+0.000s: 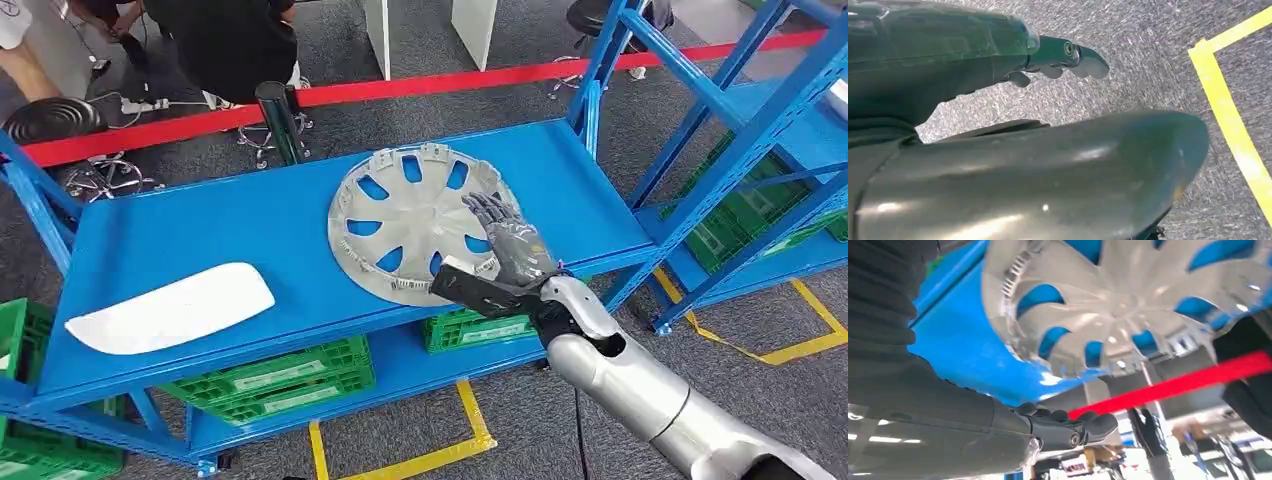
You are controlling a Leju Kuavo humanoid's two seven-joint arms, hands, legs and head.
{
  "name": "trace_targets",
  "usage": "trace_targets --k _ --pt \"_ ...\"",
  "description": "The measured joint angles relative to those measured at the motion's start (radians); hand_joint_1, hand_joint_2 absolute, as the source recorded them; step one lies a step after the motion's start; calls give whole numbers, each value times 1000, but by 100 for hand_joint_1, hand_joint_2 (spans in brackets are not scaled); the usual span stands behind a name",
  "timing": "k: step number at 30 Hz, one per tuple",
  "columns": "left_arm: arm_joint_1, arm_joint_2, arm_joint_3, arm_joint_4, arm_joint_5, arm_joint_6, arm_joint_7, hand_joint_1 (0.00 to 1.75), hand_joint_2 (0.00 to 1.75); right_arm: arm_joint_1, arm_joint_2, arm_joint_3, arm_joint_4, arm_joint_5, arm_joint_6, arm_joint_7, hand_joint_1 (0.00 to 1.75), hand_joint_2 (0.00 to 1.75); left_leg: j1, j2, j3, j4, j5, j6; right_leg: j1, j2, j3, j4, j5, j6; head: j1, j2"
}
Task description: Take the parts from the cabinet and place them on the table.
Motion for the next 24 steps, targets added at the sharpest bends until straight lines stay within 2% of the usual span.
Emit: trace_targets --k 5,14,19,24 --pt "0 1 -6 0 0 -3 5 0 0 -1 10 5 -36 16 -27 -14 0 175 0 -3 -1 0 0 0 0 -2 0 0 0 0 0 0" --pt "-4 1 -8 0 0 -3 1 0 0 -2 25 14 -71 17 -26 -15 0 175 0 -9 -1 0 0 0 0 -6 0 0 -1 0 -1 0" --pt "-6 3 -18 0 0 -43 0 0 0 4 27 19 -72 11 -21 -15 0 175 -2 -15 -2 2 0 0 -2 -8 0 -2 0 0 -2 0" --pt "-6 8 -24 0 0 -45 8 0 0 17 28 19 -73 6 -13 -15 0 175 -8 -20 -3 3 0 2 -7 -12 0 -2 -1 3 -2 0"
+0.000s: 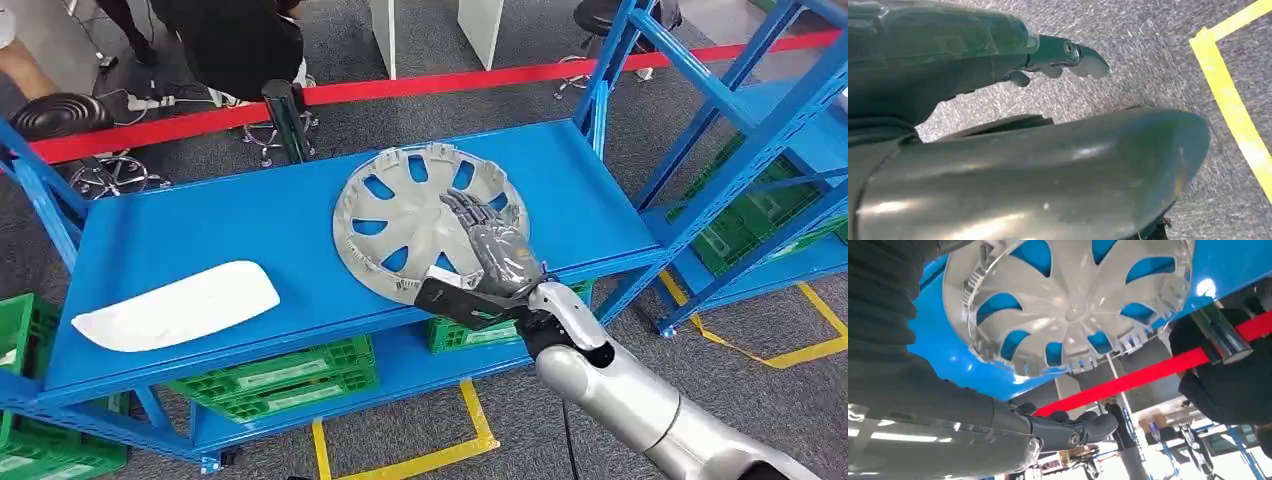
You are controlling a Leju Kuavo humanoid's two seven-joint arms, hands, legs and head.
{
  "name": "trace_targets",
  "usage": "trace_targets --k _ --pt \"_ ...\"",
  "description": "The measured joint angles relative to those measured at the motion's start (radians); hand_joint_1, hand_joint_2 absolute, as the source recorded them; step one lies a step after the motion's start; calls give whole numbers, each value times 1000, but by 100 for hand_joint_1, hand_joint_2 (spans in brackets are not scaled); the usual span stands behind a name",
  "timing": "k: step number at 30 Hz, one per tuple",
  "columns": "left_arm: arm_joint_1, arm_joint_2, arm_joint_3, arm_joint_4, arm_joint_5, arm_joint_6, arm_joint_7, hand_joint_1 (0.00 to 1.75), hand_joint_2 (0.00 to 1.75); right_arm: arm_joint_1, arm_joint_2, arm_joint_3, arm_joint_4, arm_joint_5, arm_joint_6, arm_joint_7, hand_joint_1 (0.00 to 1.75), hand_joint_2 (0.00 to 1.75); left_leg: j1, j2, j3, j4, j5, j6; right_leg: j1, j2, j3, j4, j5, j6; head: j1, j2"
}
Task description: Take the parts from the cabinet and place them on the table.
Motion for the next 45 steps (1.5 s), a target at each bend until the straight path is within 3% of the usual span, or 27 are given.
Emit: trace_targets --k 5,6,7,10,11,12,13,15,16,17,18,20,22,23,25,26,27,29,31,32,33,34,35,36,37,40,45 --pt "-1 1 -1 0 0 0 5 0 0 12 -2 -1 -4 -7 3 3 0 175 -5 1 1 -5 -2 15 -6 5 2 -10 -1 17 -5 0" --pt "-1 0 -1 0 0 0 7 0 0 15 -3 -2 -5 -7 4 3 0 175 5 5 10 -17 4 22 -7 0 2 -6 -7 20 -5 0" --pt "-2 0 -1 0 0 0 7 0 0 15 -6 -2 -6 -7 4 4 0 175 5 8 16 -23 3 24 -3 -30 -11 25 -19 21 2 0" --pt "1 0 -1 0 0 0 7 0 0 22 -6 -2 -5 -7 6 5 0 175 3 20 22 -22 -3 32 -3 -50 -137 249 -110 24 10 0" --pt "1 0 -2 0 0 0 8 0 0 28 -7 -2 -5 -7 7 5 0 175 2 23 24 -22 -7 30 -3 -51 -179 308 -116 25 10 0" --pt "2 0 -3 0 0 0 8 0 0 32 -7 -2 -5 -7 7 5 0 175 2 25 30 -22 -11 29 -3 -52 -191 312 -98 23 11 0" --pt "1 0 -6 0 0 0 8 0 0 34 -7 -2 -5 -7 7 5 0 175 1 27 38 -22 -18 27 -3 -52 -181 270 -51 19 11 0" --pt "1 -2 -7 0 -1 0 10 0 0 34 -8 -2 -5 -7 7 5 0 175 -1 32 64 -22 -34 21 -2 -55 -117 103 67 6 14 0" --pt "1 -2 -7 0 -2 0 10 0 0 36 -10 -2 -5 -7 7 5 0 175 1 35 67 -25 -42 17 4 -57 -91 52 78 -4 13 0" --pt "-2 -3 -8 0 -2 0 10 0 0 36 -10 -2 -4 -7 9 6 0 175 -3 36 69 -22 -44 8 11 -60 -84 41 74 -12 5 0" --pt "-2 -3 -8 0 -2 0 10 0 0 35 -11 -2 -5 -7 11 7 0 175 -1 39 65 -23 -44 3 13 -61 -78 25 58 -19 11 0" --pt "-1 -5 -10 0 -1 0 10 0 0 39 -14 -2 -5 -7 13 9 0 175 2 45 72 -35 -47 -7 16 -55 -79 22 54 -25 8 0" --pt "-4 -5 -16 0 -2 1 10 0 0 39 -15 -3 -7 -7 14 9 0 175 1 30 74 -18 -64 -20 6 -55 -56 -2 56 -30 4 0" --pt "-6 -5 -16 0 -2 1 10 0 0 37 -15 -3 -8 -7 14 9 0 175 3 21 44 34 -88 -24 4 -57 -51 -5 53 -36 -5 0" --pt "-5 -4 -17 0 -2 1 10 0 0 40 -16 -2 -8 -7 15 9 0 175 8 18 -55 196 -146 -32 4 -57 -45 -5 44 -41 -14 0" --pt "-2 -3 -18 0 -1 2 10 0 0 44 -15 -1 -8 -7 16 9 0 175 10 18 -102 259 -155 -36 4 -56 -41 -4 40 -41 -15 0" --pt "-1 -3 -18 0 -1 2 10 0 0 47 -15 -1 -7 -7 16 9 0 175 11 19 -128 278 -140 -38 3 -55 -35 -4 35 -39 -16 0" --pt "0 -2 -22 0 -2 2 10 0 0 51 -16 -1 -7 -8 16 9 0 175 17 21 -115 192 -43 -42 0 -52 -14 -2 19 -32 -19 0" --pt "0 -2 -24 0 -3 2 14 0 0 50 -16 -1 -7 -7 17 9 0 175 22 22 -60 33 63 -47 -3 -50 1 5 -2 -18 -20 0" --pt "1 -3 -25 0 -4 1 17 0 0 48 -16 -1 -6 -7 17 11 0 175 17 20 -52 32 46 -46 4 -46 0 12 -9 -10 -30 0" --pt "-2 -2 -25 0 -3 1 19 0 0 50 -17 -1 -5 -7 20 13 0 175 19 22 -45 9 29 -32 3 -45 -7 16 -10 -5 -32 0" --pt "-1 -3 -25 0 -3 3 24 0 0 51 -17 -2 -5 -7 22 15 0 175 17 20 -50 15 30 -25 2 -45 -7 12 -7 -1 -21 0" --pt "2 -3 -26 0 -3 4 27 0 0 52 -17 -2 -5 -8 24 15 0 175 19 20 -50 13 30 -24 3 -44 -6 14 -15 -7 -19 0" --pt "3 -3 -28 0 -3 4 28 0 0 53 -19 -2 -3 -9 26 17 0 175 19 18 -49 13 29 -22 4 -45 -6 14 -6 -23 -16 0" --pt "2 -5 -32 0 -3 4 32 0 0 52 -21 -2 -2 -9 29 19 0 175 20 18 -49 12 29 -21 4 -44 -6 14 -5 -27 -11 0" --pt "-4 -8 -49 0 -16 4 43 0 0 47 -18 0 6 -10 48 25 0 175 18 18 -49 12 25 -16 3 -45 -3 11 -3 -30 9 0" --pt "-17 -15 -68 0 -46 3 66 0 0 27 26 26 82 -19 125 16 0 175 13 26 -49 12 21 -6 3 -47 2 -3 -4 -36 15 0"
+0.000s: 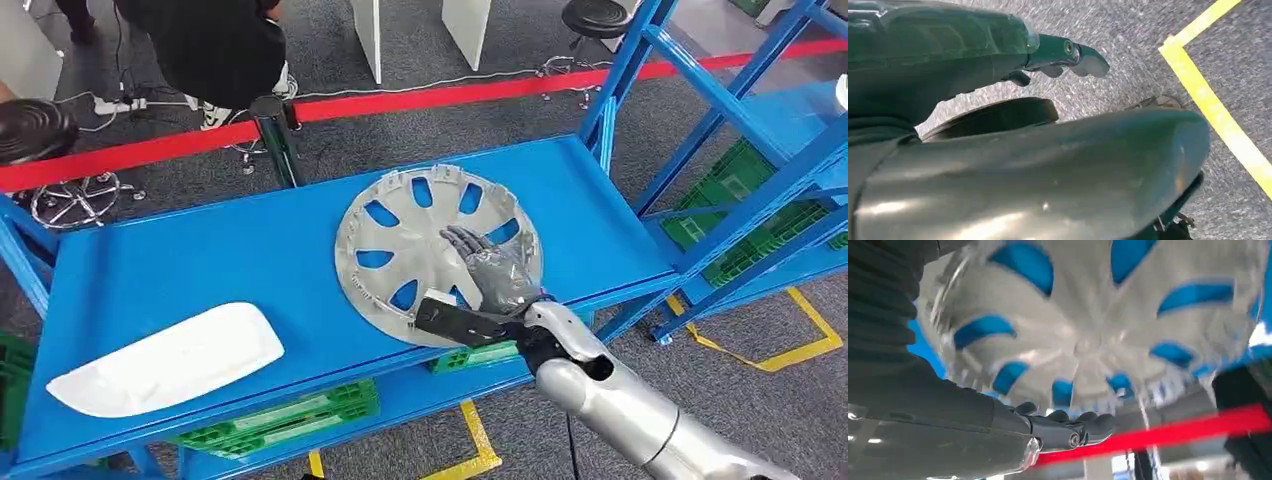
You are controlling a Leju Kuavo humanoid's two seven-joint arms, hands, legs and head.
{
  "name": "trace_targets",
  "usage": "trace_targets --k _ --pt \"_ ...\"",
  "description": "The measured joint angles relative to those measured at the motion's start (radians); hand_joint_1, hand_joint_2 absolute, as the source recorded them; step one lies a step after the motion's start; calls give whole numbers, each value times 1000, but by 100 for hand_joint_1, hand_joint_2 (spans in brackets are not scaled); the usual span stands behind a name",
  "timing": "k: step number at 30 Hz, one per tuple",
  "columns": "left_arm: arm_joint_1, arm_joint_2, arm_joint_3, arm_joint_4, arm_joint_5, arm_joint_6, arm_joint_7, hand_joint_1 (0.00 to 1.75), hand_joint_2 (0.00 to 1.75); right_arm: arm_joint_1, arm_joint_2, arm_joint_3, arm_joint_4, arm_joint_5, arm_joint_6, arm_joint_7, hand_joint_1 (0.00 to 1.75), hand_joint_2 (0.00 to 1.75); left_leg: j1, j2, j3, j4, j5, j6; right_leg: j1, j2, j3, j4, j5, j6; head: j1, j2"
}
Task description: Take the parts from the cabinet and place them on the table.
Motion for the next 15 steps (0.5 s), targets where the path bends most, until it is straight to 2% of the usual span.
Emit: trace_targets --k 3,5,7,11,15 --pt "-6 -2 -13 0 -9 -3 9 0 0 -9 46 33 71 -4 19 -31 0 175 -3 6 1 0 0 2 -1 -1 1 -2 0 11 -1 0" --pt "-8 -3 -23 0 -14 -3 17 0 0 -19 86 56 129 -3 18 -55 0 175 -4 10 2 0 0 3 -3 -1 1 -3 -1 29 -2 0" --pt "-8 -4 -30 0 -14 -3 21 0 0 -26 125 75 177 -8 8 -83 0 175 -4 12 3 0 0 3 -4 0 1 -3 -1 40 -3 0" --pt "-8 -5 -37 0 -14 1 22 0 0 -34 197 106 273 -24 -18 -108 0 175 -3 13 6 0 0 2 -3 0 1 -1 -2 42 -8 0" --pt "-8 -6 -46 0 -14 5 25 0 0 -39 231 124 333 -43 -34 -108 0 175 -2 12 9 0 0 2 -2 0 1 3 -4 43 -9 0"
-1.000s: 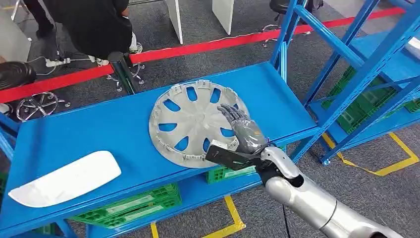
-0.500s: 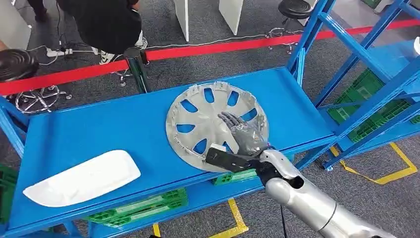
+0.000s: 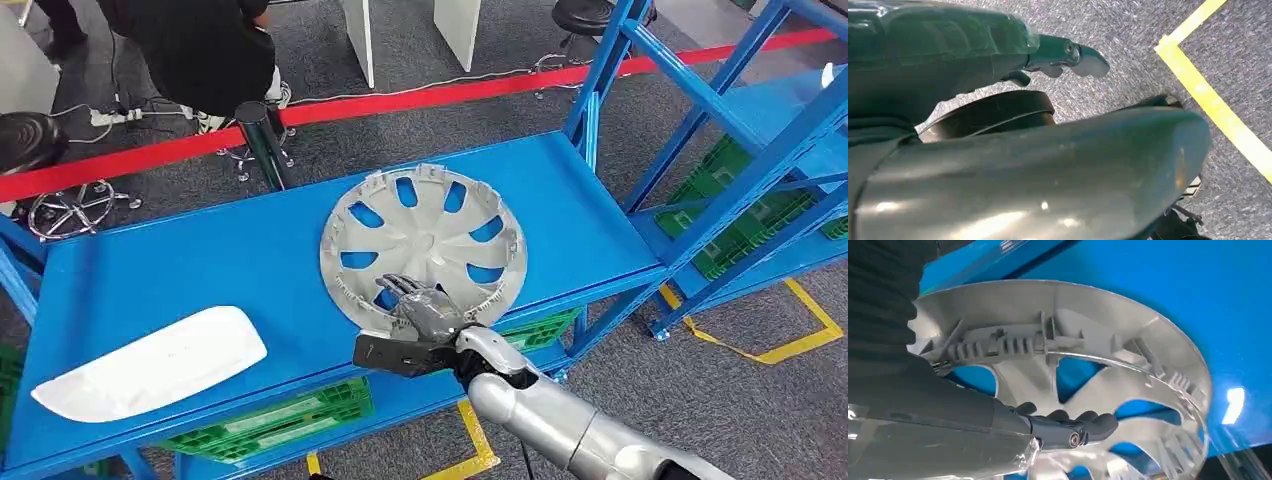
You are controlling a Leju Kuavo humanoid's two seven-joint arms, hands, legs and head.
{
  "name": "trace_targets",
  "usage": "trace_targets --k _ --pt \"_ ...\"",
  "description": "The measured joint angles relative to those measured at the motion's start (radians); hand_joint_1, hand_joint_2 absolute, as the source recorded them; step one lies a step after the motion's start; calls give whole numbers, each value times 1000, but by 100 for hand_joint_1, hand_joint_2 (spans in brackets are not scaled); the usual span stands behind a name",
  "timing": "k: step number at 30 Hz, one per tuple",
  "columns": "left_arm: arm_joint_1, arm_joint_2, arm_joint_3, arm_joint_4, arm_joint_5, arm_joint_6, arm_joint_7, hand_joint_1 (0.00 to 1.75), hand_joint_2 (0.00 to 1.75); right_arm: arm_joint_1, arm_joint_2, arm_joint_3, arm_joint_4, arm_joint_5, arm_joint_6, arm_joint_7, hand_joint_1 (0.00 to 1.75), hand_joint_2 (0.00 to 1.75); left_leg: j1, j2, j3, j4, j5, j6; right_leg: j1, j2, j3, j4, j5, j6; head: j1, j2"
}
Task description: Take the parts from the cabinet and place them on the table.
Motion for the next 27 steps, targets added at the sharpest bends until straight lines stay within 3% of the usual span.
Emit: trace_targets --k 9,16,27 --pt "7 -4 -9 0 31 11 -24 0 0 -2 14 6 37 -26 -23 13 0 175 0 -11 7 0 0 -1 0 -1 4 2 -4 -3 0 0" --pt "17 0 -9 1 63 19 -31 0 0 17 -56 6 -34 -11 -18 87 0 175 0 -28 9 0 0 -2 0 -13 10 2 -7 -4 1 0" --pt "20 3 -9 1 67 23 -30 0 0 37 -125 1 -109 -10 -13 103 0 175 0 -26 9 0 0 -2 0 -13 11 2 -7 -4 1 0"
